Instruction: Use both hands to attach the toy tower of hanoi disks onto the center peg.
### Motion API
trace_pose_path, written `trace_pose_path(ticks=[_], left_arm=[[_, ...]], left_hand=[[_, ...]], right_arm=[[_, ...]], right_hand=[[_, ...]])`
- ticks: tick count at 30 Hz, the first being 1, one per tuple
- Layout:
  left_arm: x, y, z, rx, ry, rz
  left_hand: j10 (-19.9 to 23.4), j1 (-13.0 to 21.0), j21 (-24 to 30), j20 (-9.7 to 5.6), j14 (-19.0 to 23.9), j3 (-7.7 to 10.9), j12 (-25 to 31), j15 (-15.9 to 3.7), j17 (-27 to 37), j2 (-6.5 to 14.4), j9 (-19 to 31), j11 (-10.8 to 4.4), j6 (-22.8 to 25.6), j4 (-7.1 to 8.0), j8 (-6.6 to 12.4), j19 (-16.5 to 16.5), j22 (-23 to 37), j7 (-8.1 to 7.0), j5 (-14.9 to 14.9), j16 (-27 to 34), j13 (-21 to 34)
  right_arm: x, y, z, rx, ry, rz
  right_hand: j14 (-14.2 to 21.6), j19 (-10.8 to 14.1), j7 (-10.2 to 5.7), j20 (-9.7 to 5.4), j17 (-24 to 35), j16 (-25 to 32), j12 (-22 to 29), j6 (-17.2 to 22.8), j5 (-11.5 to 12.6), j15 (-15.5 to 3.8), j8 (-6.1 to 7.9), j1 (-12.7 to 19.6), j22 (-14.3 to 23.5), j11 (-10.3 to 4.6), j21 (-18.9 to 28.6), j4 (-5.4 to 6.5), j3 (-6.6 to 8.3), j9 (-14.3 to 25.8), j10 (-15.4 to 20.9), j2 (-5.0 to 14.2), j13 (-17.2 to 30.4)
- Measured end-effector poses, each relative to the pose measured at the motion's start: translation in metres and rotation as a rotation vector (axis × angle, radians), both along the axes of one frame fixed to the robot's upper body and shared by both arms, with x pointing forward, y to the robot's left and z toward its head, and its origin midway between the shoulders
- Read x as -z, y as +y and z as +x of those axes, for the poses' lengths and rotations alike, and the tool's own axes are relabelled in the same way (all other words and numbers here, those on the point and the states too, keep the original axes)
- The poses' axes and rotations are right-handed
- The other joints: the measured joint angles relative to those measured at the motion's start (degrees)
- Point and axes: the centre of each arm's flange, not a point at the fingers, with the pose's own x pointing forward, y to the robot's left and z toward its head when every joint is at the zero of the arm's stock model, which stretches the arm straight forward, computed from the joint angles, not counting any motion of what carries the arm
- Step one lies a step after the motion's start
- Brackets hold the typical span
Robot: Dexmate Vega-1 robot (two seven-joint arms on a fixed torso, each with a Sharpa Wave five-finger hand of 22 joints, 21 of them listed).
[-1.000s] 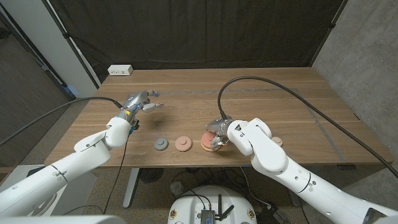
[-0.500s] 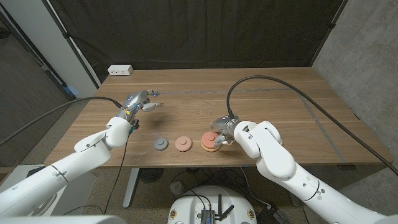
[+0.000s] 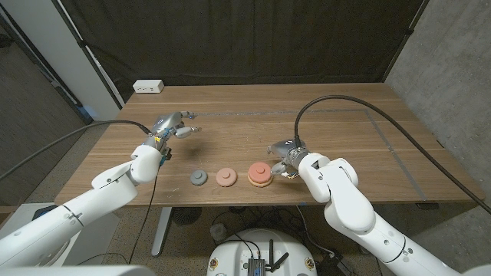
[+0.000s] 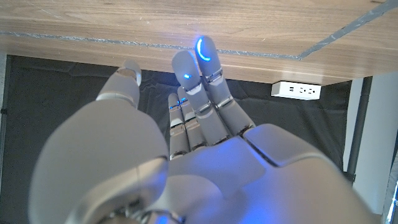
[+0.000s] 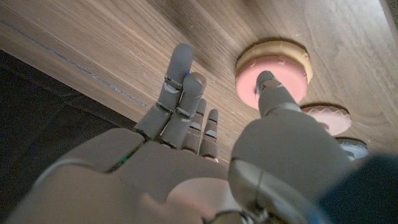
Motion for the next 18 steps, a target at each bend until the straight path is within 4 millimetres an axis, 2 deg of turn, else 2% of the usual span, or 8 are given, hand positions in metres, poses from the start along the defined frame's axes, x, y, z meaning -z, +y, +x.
trace_pose_path(ticks=[3,18], left_arm=[[0.0,0.0,-0.001,-0.002,0.0,-0.001],[-0.004,-0.001,-0.005,-0.018,-0.005,-0.003]], left_hand=[[0.0,0.0,0.1,0.0,0.0,0.0,0.0,0.0,0.0,0.0,0.0,0.0,0.0,0.0,0.0,0.0,-0.3,0.0,0.0,0.0,0.0],[0.0,0.0,0.7,0.1,-0.1,0.0,0.0,-0.11,0.0,0.0,0.0,0.0,0.0,0.0,0.0,-0.5,-0.5,0.0,0.0,0.0,0.0]], right_arm=[[0.001,-0.005,-0.001,0.009,-0.019,0.02],[0.012,-0.035,-0.01,0.065,-0.072,0.084]], right_hand=[[0.1,0.0,-0.31,0.0,0.3,0.2,0.0,0.3,0.0,-0.1,0.0,0.7,0.0,-0.31,0.0,0.0,0.0,0.0,0.3,-0.46,0.0],[1.1,0.6,-0.95,-0.2,0.9,0.6,0.0,1.4,0.0,-0.54,0.23,1.0,0.0,-1.26,0.4,0.0,0.0,0.0,1.2,-0.17,0.2]])
